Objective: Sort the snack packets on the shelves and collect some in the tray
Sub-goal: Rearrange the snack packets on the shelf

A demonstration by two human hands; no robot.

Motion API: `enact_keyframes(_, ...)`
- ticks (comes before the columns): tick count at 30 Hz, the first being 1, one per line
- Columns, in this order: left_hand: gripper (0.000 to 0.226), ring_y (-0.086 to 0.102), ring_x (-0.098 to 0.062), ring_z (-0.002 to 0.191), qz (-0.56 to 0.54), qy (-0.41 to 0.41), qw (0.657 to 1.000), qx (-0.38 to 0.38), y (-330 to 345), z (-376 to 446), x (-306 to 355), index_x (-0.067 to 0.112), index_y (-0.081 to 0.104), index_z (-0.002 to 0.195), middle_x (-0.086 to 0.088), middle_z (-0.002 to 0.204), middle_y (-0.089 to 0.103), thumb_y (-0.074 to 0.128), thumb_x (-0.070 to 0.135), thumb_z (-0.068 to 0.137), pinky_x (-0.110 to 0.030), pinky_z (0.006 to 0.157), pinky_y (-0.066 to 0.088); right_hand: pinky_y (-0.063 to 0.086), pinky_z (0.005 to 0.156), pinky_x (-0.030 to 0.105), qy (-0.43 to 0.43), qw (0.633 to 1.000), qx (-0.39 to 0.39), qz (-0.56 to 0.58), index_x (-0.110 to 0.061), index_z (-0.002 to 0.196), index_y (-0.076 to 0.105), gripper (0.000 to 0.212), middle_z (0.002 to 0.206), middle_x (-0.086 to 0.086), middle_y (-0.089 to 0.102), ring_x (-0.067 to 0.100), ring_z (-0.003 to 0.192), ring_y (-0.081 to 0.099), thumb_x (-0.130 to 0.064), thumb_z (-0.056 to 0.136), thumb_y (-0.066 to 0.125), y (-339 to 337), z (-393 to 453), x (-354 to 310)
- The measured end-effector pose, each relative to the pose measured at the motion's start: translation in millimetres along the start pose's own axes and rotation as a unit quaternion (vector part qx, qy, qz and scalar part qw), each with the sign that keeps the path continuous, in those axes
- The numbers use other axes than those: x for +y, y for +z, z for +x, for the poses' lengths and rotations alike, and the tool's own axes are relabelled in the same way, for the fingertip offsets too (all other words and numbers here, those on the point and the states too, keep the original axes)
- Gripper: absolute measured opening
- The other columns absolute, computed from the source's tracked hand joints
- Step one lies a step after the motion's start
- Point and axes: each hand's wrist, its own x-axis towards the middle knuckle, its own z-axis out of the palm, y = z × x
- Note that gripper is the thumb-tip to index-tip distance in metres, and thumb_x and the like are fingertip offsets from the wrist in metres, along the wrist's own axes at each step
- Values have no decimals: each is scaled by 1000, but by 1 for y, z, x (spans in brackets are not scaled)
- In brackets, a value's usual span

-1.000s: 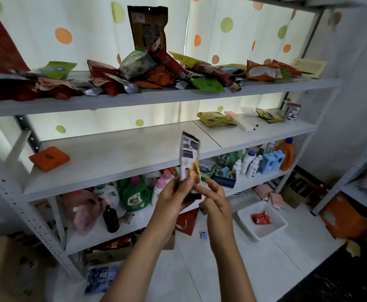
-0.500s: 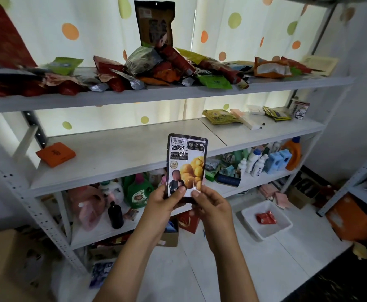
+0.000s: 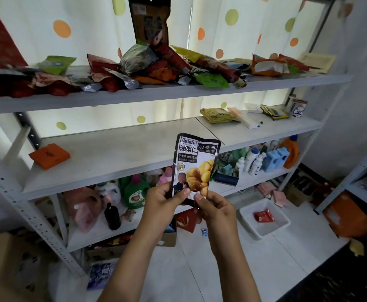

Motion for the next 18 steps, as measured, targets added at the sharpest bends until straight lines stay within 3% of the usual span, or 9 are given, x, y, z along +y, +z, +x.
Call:
enact_keyframes(3, 16, 72, -10, 77, -4, 7, 1000, 9, 2, 4, 0, 23, 74, 83, 4, 81, 76, 69, 9, 87, -16, 66, 51, 43, 46, 18, -6, 1000, 11, 3, 0, 96, 73, 12, 62, 2, 65, 6, 51, 53, -9, 89, 68, 0, 4, 0)
enact_keyframes(5, 16, 72, -11, 77, -9, 11, 1000, 13, 1, 9, 2, 22, 75, 84, 3, 80, 76, 68, 7, 87, -18, 67, 53, 41, 45, 16, -14, 1000, 13, -15, -3, 94, 74, 11, 62, 0, 66, 3, 48, 51, -10, 89, 68, 4, 8, -2)
enact_keyframes(9, 11, 73, -23, 87, -48, -12, 997, 52, -6, 22, 5, 17, 75, 93, -2, 90, 77, 68, 11, 87, -43, 82, 57, 41, 47, 19, -37, 999, 20, -35, -5, 92, 75, 10, 73, 12, 70, 8, 55, 53, -11, 85, 73, 21, 27, -10)
enact_keyframes(13, 13, 72, -31, 91, -57, -18, 996, 73, -27, 41, 21, 19, 74, 99, -6, 94, 76, 72, 18, 86, -62, 79, 54, 40, 49, 22, -29, 999, -16, -21, -6, 94, 73, 10, 72, 6, 69, 10, 57, 54, -12, 86, 72, 50, 53, -24)
enact_keyframes(14, 15, 72, -30, 91, -64, -12, 995, 81, -35, 48, 28, 18, 73, 100, -7, 95, 76, 72, 17, 85, -60, 78, 56, 40, 50, 23, -30, 999, -27, -19, -7, 94, 73, 10, 72, 5, 70, 10, 56, 55, -14, 86, 72, 59, 61, -29)
enact_keyframes(18, 17, 73, -24, 85, -89, 26, 989, 115, -70, 78, 59, 7, 67, 104, -9, 92, 76, 65, 2, 88, -29, 70, 59, 42, 51, 24, -68, 993, -83, -51, -8, 92, 74, 12, 69, 3, 68, 11, 56, 55, -19, 86, 72, 98, 90, -52)
